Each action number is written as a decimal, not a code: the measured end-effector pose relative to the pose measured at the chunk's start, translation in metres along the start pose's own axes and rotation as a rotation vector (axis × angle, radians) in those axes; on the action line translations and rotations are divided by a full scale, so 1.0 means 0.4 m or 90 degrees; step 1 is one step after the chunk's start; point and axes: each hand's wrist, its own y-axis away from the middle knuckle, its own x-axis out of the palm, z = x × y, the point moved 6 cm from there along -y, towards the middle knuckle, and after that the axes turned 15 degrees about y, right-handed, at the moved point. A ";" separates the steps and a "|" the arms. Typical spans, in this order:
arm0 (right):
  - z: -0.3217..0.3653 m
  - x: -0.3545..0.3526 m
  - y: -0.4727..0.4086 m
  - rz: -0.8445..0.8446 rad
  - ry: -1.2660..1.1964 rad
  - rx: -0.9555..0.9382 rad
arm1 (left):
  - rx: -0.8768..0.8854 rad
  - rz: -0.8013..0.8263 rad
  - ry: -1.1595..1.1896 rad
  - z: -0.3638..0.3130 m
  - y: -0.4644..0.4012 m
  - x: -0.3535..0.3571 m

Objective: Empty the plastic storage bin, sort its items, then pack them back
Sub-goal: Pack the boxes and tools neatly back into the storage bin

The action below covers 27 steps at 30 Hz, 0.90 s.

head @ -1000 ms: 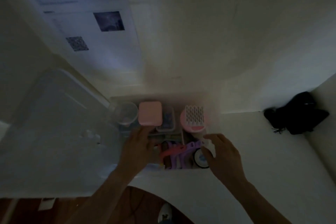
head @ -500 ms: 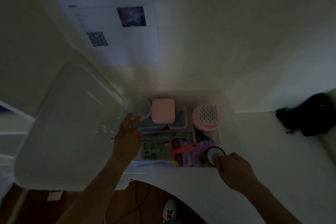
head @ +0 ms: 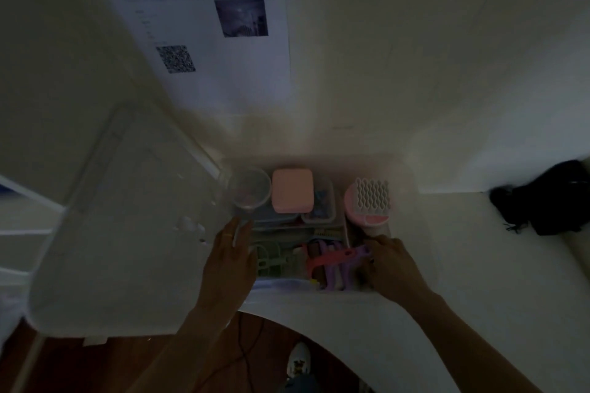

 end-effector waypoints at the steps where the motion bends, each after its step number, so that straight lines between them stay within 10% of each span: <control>1: 0.000 0.004 0.000 -0.004 0.007 -0.001 | -0.017 0.009 0.007 0.011 0.005 0.009; 10: -0.004 -0.007 0.004 0.028 0.046 0.027 | -0.053 0.028 0.071 0.049 0.017 0.031; 15: -0.107 -0.125 0.081 -0.366 0.000 0.179 | 0.044 -0.091 -0.030 0.001 0.016 -0.060; 20: -0.225 -0.049 0.036 -0.207 -0.255 0.321 | -0.135 -0.114 0.098 0.070 0.004 -0.031; 27: -0.262 -0.008 0.080 -0.259 -0.234 0.312 | -0.190 -0.120 0.210 0.061 -0.012 -0.014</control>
